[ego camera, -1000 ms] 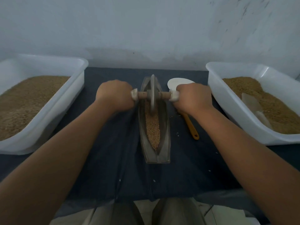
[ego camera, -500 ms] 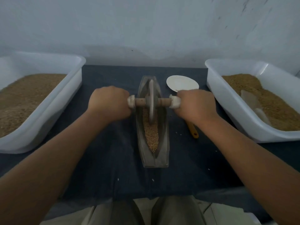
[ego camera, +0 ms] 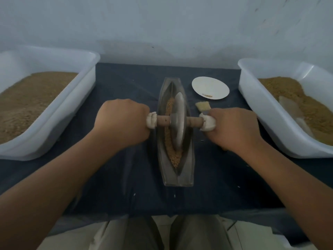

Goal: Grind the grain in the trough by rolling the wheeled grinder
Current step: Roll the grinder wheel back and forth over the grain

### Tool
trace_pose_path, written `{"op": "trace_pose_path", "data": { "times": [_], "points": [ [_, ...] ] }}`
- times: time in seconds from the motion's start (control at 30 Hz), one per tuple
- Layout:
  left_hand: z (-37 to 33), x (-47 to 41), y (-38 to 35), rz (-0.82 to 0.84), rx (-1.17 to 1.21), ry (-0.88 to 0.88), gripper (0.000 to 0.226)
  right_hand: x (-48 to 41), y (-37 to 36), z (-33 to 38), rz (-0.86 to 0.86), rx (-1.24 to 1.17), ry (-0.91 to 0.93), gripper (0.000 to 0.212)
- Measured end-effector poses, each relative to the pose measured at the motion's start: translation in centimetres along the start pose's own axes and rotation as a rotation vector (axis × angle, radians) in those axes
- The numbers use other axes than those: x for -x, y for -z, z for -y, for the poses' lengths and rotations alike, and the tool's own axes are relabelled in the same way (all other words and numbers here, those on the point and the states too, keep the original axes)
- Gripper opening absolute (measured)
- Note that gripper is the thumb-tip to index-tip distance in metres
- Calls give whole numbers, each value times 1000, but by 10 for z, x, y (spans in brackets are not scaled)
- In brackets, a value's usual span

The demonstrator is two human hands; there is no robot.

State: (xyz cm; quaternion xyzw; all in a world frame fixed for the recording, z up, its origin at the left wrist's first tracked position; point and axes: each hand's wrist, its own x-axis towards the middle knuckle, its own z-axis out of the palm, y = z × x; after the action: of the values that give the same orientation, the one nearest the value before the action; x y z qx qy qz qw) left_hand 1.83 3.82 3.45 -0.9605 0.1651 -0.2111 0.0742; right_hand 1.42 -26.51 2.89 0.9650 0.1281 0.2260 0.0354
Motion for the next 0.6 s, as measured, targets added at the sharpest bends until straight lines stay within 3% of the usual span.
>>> {"op": "trace_pose_path", "data": {
  "times": [0.1, 0.2, 0.3, 0.43, 0.53, 0.6],
  "points": [
    [10, -47, -13, 186, 65, 93, 21, -40, -12, 1, -13, 22, -43, 39],
    [18, -81, -24, 233, 138, 189, 25, -84, -17, 0, -20, 38, -56, 26],
    [14, -77, -26, 177, 141, 195, 31, -92, -17, -1, 12, 42, -40, 27],
    [6, -29, -18, 23, 46, 98, 33, -34, -15, 2, -114, 14, -8, 38],
    [2, 8, -6, -116, 37, -23, 51, 11, -7, 2, -170, 13, -1, 37],
    [3, 12, -6, -113, 20, -39, 57, 19, -7, 3, -157, 9, -29, 41]
  ]
}}
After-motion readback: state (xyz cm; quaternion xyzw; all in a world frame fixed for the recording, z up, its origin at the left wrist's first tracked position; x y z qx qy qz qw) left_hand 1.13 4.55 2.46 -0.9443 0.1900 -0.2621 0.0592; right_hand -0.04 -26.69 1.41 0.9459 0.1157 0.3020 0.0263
